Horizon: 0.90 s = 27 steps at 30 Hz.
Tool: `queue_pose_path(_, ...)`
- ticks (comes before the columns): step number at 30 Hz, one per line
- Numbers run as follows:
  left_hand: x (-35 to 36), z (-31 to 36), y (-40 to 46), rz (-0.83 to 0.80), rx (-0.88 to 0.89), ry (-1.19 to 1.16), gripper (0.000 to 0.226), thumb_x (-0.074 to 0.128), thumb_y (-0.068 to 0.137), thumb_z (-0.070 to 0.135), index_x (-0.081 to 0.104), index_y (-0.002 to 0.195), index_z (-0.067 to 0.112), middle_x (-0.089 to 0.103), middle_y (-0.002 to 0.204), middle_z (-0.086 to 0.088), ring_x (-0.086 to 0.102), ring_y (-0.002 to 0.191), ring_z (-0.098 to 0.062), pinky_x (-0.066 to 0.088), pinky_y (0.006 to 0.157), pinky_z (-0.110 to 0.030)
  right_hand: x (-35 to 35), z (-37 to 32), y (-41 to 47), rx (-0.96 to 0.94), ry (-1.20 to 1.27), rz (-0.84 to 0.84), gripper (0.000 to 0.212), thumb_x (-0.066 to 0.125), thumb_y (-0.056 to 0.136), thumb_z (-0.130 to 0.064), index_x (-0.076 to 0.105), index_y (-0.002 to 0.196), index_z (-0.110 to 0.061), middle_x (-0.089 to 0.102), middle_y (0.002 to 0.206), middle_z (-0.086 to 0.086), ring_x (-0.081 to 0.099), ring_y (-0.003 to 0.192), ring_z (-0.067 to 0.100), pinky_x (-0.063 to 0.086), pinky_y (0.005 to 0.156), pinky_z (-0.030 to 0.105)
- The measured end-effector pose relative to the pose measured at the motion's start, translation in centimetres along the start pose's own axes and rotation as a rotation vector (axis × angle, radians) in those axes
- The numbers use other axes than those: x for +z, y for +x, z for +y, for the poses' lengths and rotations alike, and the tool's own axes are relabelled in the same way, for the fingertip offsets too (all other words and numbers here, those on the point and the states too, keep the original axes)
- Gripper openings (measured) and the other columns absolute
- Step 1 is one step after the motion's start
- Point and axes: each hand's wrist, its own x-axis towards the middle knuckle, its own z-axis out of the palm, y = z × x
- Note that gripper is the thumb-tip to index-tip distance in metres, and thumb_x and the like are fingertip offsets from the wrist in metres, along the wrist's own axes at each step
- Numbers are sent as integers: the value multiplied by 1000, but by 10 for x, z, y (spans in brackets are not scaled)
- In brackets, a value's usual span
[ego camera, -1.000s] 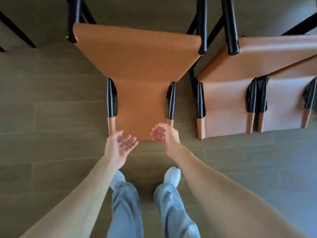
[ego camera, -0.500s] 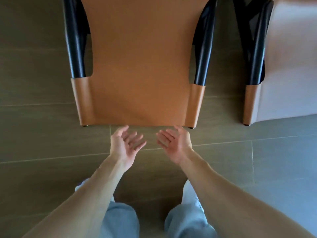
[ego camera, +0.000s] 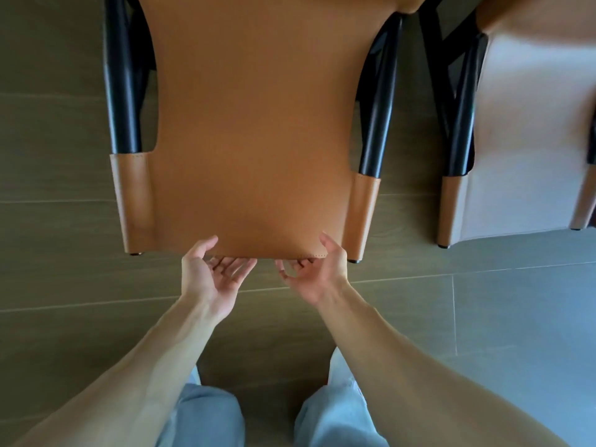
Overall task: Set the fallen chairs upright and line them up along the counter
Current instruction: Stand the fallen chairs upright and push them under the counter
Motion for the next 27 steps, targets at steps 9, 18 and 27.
queue_pose_path(9, 43, 20, -198, 71, 6, 85, 16, 61, 99, 15, 54, 107, 4, 56, 121, -27, 65, 107, -44, 59, 83, -53, 24, -24, -204, -51, -123, 151, 27, 61, 102, -24, 54, 120, -5, 62, 115, 17, 59, 91, 28, 53, 69, 35)
queue_pose_path(18, 159, 66, -392, -21, 167, 80, 26, 54, 99, -4, 52, 125, -5, 64, 111, -35, 74, 81, -45, 62, 62, -49, 99, -103, -397, -209, -175, 215, 16, 60, 101, -7, 52, 88, -3, 55, 84, 13, 51, 62, 21, 49, 38, 24)
queue_pose_path(27, 297, 136, -477, -18, 337, 119, 12, 52, 98, -9, 53, 107, -2, 63, 103, -32, 70, 86, -45, 61, 63, -49, 218, -186, -488, -427, -275, 171, 7, 62, 98, -8, 59, 92, -6, 65, 85, 8, 59, 49, 16, 56, 51, 28)
